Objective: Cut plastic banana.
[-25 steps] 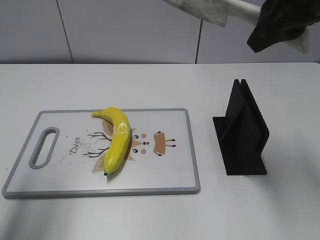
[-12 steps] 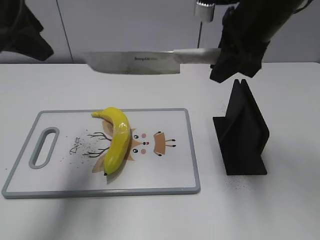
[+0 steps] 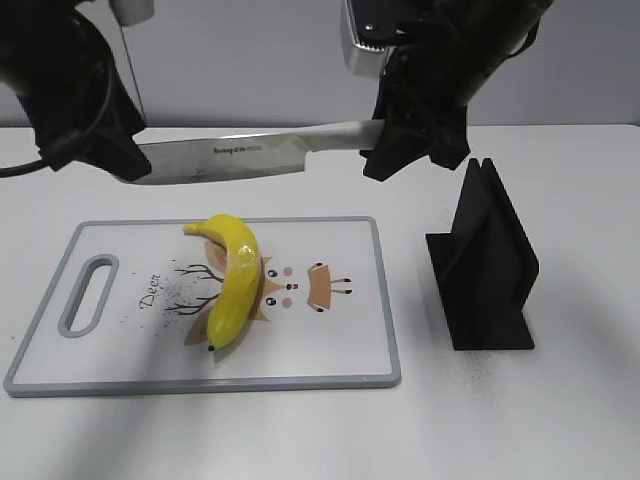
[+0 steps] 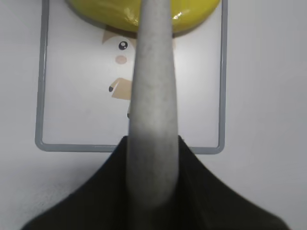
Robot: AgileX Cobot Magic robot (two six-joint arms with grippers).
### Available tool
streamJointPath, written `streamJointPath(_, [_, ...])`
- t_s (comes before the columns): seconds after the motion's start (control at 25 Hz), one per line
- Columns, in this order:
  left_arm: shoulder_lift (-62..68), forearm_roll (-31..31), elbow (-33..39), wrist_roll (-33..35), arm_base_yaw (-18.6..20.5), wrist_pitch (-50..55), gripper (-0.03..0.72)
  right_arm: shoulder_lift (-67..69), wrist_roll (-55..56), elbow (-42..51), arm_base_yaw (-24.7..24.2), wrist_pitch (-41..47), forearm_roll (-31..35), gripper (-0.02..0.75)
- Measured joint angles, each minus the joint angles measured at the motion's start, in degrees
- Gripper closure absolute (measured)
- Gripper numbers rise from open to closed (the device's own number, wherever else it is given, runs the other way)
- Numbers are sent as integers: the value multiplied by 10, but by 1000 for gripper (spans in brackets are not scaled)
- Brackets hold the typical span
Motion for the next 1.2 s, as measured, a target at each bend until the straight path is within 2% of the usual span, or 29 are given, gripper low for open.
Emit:
streamJointPath(0.12, [22,-1,-1,3,0,-18,114,7,-20,-5,0,-1,17,572])
streamJointPath(0.2, [34,-1,-1,3,0,-26,179,7,-25,-5,0,-2,20,572])
streamJointPath(0.24, [38,-1,-1,3,0,-32,228,7,-26,-5,0,-4,20,572])
streamJointPath(0.28, [42,-2,-1,3,0,-35,308,7,-26,-5,0,-7,20,572])
streamJointPath(0.36, [50,-6,-1,3,0,-41,506,7,-25,-5,0,-19,20,572])
streamJointPath(0.4, [54,-8,-1,4,-1,-44,579,8,-24,-5,0,-21,20,572])
streamJointPath(0.48, [59,-9,-1,9,-1,-45,641,13,-17,-6,0,-24,20,572])
streamJointPath(0.64, [68,-4,14,16,-1,-51,657,38,12,-7,0,-19,21,572])
streamJointPath(0.88, [103,-13,90,22,-2,-134,660,107,14,-7,1,-16,13,568])
streamJointPath(1.2, [193,-25,92,31,-5,-176,659,207,13,-17,3,-28,-12,566])
